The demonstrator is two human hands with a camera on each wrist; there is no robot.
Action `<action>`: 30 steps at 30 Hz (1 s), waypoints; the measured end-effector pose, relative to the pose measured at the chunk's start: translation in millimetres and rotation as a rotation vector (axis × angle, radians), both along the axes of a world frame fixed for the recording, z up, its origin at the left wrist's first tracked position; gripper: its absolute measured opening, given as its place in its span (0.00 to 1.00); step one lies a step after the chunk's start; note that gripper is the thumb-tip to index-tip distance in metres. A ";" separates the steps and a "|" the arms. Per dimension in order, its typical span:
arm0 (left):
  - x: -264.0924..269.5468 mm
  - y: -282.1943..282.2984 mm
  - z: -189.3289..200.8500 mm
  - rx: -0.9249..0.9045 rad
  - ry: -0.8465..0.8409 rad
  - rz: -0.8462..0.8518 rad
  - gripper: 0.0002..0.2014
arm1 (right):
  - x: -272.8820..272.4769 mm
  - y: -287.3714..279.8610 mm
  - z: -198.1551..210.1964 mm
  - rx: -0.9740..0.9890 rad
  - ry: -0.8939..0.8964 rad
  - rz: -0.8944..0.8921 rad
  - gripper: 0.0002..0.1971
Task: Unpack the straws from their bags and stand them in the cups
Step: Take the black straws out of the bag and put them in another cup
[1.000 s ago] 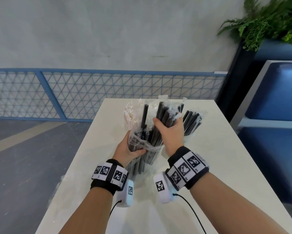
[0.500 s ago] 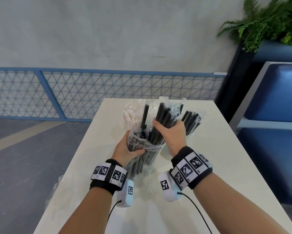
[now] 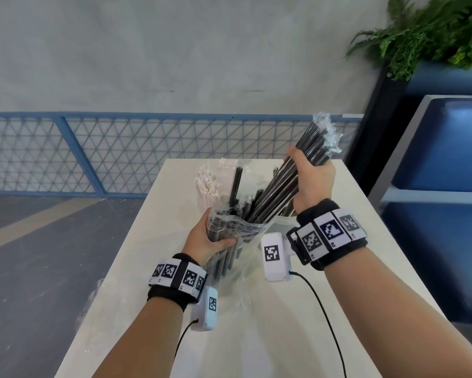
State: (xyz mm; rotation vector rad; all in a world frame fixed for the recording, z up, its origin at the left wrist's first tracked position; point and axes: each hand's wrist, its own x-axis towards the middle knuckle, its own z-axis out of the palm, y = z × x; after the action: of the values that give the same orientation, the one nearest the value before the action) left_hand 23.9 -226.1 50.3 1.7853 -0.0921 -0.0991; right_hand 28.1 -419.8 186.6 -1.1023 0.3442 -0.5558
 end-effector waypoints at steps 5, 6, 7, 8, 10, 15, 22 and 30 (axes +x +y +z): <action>0.1 -4.5 -1.6 -0.016 -0.006 0.013 0.42 | -13.3 11.8 -37.8 -0.209 0.084 0.182 0.17; 0.8 -5.0 -1.9 -0.013 -0.001 0.011 0.43 | -16.2 14.4 -44.5 -0.210 0.090 0.207 0.13; 1.3 -5.5 -1.9 -0.008 0.003 0.011 0.44 | -17.3 15.6 -47.8 -0.191 0.089 0.201 0.10; 1.6 -5.9 -1.8 -0.004 0.013 0.013 0.44 | -16.4 14.5 -47.3 -0.152 0.097 0.178 0.09; 1.5 -7.9 -0.2 0.004 0.012 0.012 0.43 | -11.4 9.3 -38.8 -0.035 0.100 0.130 0.10; 2.4 -8.2 1.5 -0.005 -0.029 0.022 0.38 | -0.1 -14.5 -10.6 0.178 0.050 0.047 0.10; 2.3 -8.8 0.9 0.012 -0.043 0.048 0.37 | 9.7 -31.1 -10.8 0.177 0.086 0.036 0.07; -3.5 -8.5 5.8 -0.040 -0.090 0.057 0.32 | 27.3 -43.2 10.1 -0.161 -0.059 -0.137 0.11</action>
State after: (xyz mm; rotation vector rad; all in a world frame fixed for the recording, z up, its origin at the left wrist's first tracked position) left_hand 20.4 -234.6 56.1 1.7509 -0.1069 0.0246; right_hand 55.4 -463.0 196.7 -1.2209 0.3294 -0.7468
